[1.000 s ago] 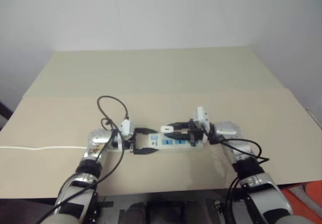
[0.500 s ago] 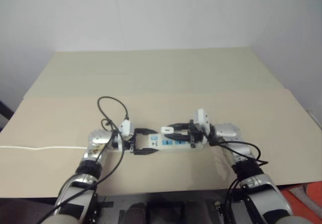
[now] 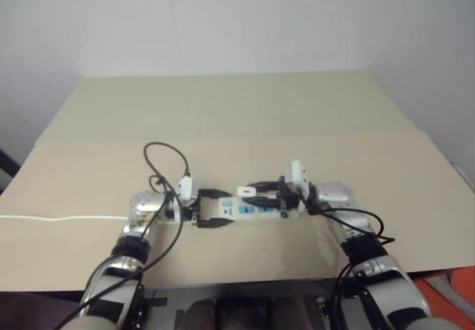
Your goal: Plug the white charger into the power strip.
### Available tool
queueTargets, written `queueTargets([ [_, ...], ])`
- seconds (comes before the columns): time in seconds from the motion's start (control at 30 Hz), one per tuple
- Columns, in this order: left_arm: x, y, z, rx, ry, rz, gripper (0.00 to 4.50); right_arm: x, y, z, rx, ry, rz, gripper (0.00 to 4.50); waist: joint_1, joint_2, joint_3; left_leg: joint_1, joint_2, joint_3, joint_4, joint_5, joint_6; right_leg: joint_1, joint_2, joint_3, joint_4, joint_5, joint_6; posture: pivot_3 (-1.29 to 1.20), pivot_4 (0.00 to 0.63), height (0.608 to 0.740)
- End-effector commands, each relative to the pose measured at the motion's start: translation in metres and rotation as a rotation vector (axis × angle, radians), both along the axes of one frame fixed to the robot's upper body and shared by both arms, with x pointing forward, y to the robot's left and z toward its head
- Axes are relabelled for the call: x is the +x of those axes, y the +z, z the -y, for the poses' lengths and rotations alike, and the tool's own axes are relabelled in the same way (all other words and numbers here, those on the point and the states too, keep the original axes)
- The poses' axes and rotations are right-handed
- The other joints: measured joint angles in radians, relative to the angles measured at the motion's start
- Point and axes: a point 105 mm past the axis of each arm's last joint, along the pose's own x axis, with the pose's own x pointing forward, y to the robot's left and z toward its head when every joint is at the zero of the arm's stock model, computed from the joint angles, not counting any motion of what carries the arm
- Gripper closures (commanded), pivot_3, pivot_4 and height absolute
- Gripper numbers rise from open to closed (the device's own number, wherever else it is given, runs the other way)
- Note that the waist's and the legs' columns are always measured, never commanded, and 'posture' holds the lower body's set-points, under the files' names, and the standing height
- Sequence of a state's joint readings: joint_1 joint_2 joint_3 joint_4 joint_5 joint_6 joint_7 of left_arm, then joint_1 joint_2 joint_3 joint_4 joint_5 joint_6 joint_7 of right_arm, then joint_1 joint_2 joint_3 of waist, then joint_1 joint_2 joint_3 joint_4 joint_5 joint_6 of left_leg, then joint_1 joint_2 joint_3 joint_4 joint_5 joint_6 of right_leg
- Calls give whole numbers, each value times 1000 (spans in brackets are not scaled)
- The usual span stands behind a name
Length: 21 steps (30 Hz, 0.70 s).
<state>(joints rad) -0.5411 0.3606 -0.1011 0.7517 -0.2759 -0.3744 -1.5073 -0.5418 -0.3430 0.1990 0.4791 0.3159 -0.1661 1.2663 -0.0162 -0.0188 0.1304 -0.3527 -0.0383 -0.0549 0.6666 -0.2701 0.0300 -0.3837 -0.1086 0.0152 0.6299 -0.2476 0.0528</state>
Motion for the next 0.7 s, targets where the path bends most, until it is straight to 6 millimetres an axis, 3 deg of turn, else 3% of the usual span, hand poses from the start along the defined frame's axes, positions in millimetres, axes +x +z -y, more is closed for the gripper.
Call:
queueTargets([
  [0.03,-6,0,4,29,-53,20,1287,0,-39,20,-115,-79,-122,2455,3,0,0,0,0,0,0,0,0,0,0,0,0,0,0,0,150,740],
  [0.27,-6,0,4,33,-53,22,1287,-4,-28,25,-82,-51,-83,165,6,0,0,-2,0,0,-4,0,0,-1,0,0,-2,0,0,0,150,740],
  [0.3,-6,0,4,33,-53,23,1287,-4,-27,27,-82,-47,-80,38,6,0,0,-2,0,0,-4,0,0,-1,0,0,-2,0,0,0,150,740],
  [0.7,-3,1,5,26,-39,-8,1287,-8,-10,47,-99,-76,15,38,10,-1,1,-5,-1,0,-6,0,0,-1,-1,-1,-5,0,0,0,150,740],
])
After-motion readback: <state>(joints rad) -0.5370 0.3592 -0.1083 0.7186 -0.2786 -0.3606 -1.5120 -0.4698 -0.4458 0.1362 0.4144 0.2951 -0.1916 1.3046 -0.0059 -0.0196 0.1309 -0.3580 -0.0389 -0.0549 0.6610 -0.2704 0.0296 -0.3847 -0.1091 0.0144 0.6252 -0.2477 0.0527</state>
